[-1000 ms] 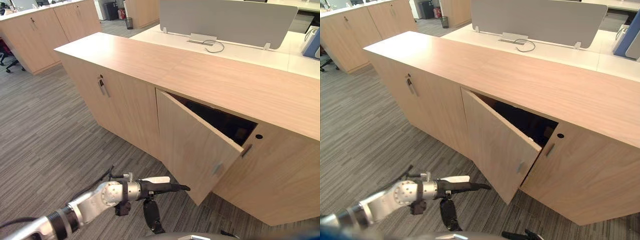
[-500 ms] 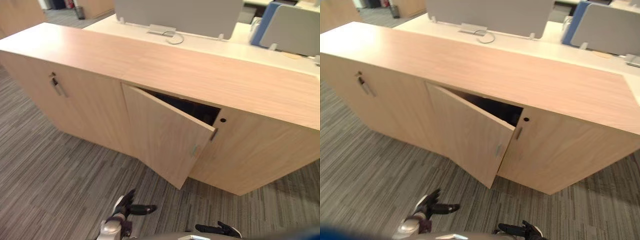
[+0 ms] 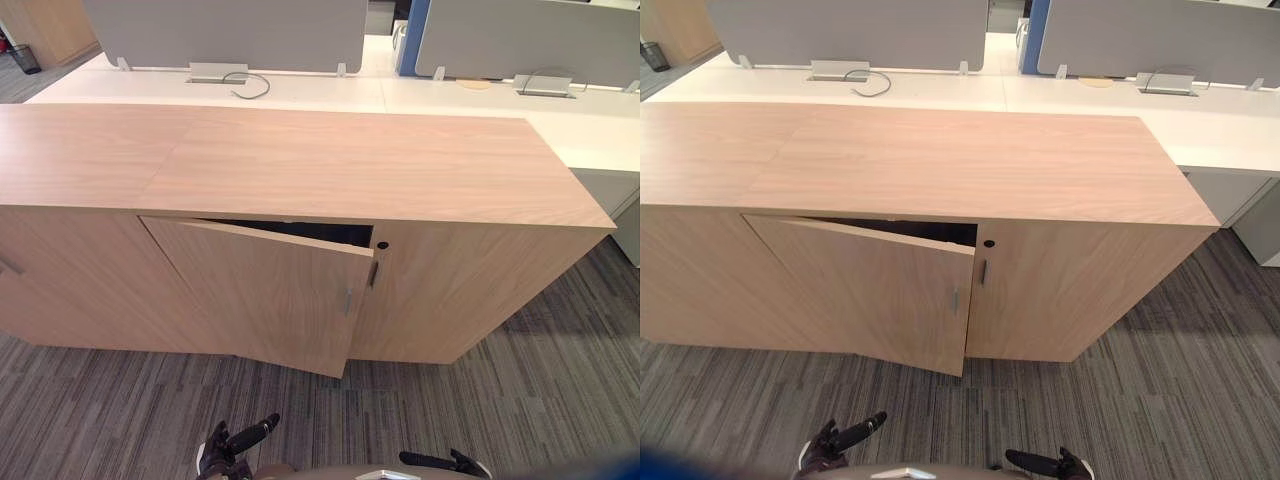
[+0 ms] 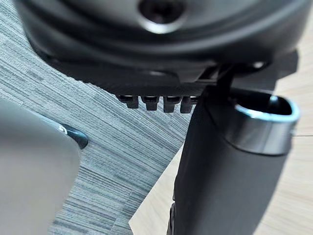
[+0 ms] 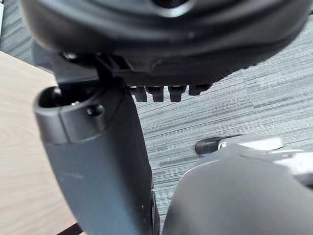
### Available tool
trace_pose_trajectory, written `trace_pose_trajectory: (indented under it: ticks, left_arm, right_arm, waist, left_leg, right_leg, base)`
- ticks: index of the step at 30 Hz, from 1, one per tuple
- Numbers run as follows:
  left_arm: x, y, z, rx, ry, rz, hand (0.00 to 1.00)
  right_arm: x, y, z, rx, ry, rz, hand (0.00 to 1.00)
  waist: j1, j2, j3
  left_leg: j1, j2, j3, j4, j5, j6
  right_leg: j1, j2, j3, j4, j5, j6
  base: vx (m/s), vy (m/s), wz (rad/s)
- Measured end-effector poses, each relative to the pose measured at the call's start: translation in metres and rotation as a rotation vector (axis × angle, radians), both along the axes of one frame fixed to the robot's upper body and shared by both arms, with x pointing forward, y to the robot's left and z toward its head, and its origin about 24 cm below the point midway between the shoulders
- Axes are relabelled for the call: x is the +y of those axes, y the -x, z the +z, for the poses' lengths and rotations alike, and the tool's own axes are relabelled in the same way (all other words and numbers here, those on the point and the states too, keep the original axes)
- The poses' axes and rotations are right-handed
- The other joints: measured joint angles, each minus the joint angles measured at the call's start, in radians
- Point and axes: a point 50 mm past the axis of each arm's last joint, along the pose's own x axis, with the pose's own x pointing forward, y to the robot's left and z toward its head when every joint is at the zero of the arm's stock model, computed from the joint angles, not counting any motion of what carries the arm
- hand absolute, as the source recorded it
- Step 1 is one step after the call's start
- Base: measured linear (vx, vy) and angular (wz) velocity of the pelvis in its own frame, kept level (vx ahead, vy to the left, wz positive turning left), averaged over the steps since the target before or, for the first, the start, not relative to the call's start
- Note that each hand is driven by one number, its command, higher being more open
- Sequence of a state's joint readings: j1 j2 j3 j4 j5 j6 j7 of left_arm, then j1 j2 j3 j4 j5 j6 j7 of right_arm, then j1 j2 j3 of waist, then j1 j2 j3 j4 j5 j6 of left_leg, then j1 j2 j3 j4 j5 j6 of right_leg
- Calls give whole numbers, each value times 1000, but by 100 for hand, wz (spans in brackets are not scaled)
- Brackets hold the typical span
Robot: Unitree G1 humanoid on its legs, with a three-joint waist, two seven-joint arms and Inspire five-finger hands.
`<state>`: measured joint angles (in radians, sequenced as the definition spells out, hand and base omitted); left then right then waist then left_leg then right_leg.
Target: Walk over to the cabinet, pick up the folder, carry it to the office cabinet, place the folder inside the office cabinet, then close the office cabinet door
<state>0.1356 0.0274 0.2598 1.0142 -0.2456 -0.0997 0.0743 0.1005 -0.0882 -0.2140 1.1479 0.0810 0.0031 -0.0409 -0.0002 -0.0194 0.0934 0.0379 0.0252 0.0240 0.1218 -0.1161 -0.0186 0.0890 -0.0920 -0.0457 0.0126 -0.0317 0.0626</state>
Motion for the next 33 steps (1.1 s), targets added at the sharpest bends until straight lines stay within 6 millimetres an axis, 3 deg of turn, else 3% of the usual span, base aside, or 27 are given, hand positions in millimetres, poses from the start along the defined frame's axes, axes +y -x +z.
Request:
trace_pose_trajectory:
  ticks: [9,16,33]
  left_arm:
    - [-5,8,-5,19,64,-16,100]
    - [-13,5,-5,39,30,-173,100]
    - [-12,6,-5,48,27,-173,100]
  right_arm:
    - [-3,11,-1,13,-4,-46,100]
    - [-5,23,-2,39,-2,-70,100]
    - [-4,25,-2,43,-6,-91,100]
  waist:
    - [-4,14,-31]
    - [-7,19,-47]
    - [-7,15,-56]
  left_leg:
    - [73,4,18,-126,61,-5]
    - [101,16,23,-183,98,-9]
    - [109,22,45,-196,97,-13]
  right_leg:
    - [10,2,-2,-11,0,3]
    - [16,21,-1,-27,10,3]
    - [18,33,18,-49,19,1]
  base:
    - [4,-5,-4]
    - [-56,-42,-2]
    - [5,-4,-3]
